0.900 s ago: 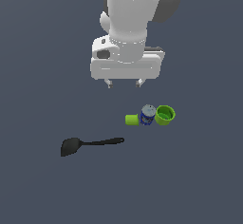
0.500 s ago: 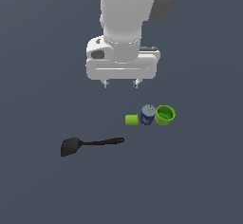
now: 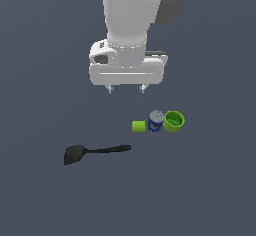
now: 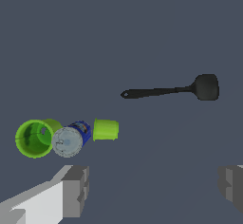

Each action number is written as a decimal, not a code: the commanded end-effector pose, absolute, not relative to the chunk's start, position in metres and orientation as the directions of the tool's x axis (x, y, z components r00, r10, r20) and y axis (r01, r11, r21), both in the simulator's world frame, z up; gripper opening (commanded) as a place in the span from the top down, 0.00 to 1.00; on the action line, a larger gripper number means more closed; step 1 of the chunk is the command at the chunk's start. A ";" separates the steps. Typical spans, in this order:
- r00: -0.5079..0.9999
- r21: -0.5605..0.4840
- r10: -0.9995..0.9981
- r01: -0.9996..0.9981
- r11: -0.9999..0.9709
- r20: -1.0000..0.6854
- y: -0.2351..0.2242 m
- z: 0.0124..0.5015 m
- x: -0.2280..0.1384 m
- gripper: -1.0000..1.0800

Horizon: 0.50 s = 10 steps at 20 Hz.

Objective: Pick up a designated object from a clutter of objects.

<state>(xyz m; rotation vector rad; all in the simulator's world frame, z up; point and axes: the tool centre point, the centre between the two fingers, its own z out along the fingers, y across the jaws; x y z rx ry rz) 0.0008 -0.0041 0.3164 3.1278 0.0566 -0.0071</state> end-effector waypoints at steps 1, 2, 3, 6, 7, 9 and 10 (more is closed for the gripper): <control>0.999 0.014 0.054 0.054 -0.998 -0.006 0.001 0.309 0.001 0.04; 0.998 0.015 0.064 0.064 -0.998 -0.006 0.004 0.305 0.001 0.04; 0.997 0.015 0.075 0.075 -0.997 -0.006 0.007 0.300 0.001 0.04; 0.993 0.017 0.116 0.116 -0.993 -0.006 0.019 0.284 0.001 0.04; 0.991 0.018 0.132 0.132 -0.991 -0.006 0.024 0.277 0.001 0.04; 0.986 0.019 0.168 0.168 -0.986 -0.006 0.034 0.262 0.000 0.04; 0.982 0.019 0.187 0.187 -0.982 -0.006 0.040 0.255 -0.001 0.04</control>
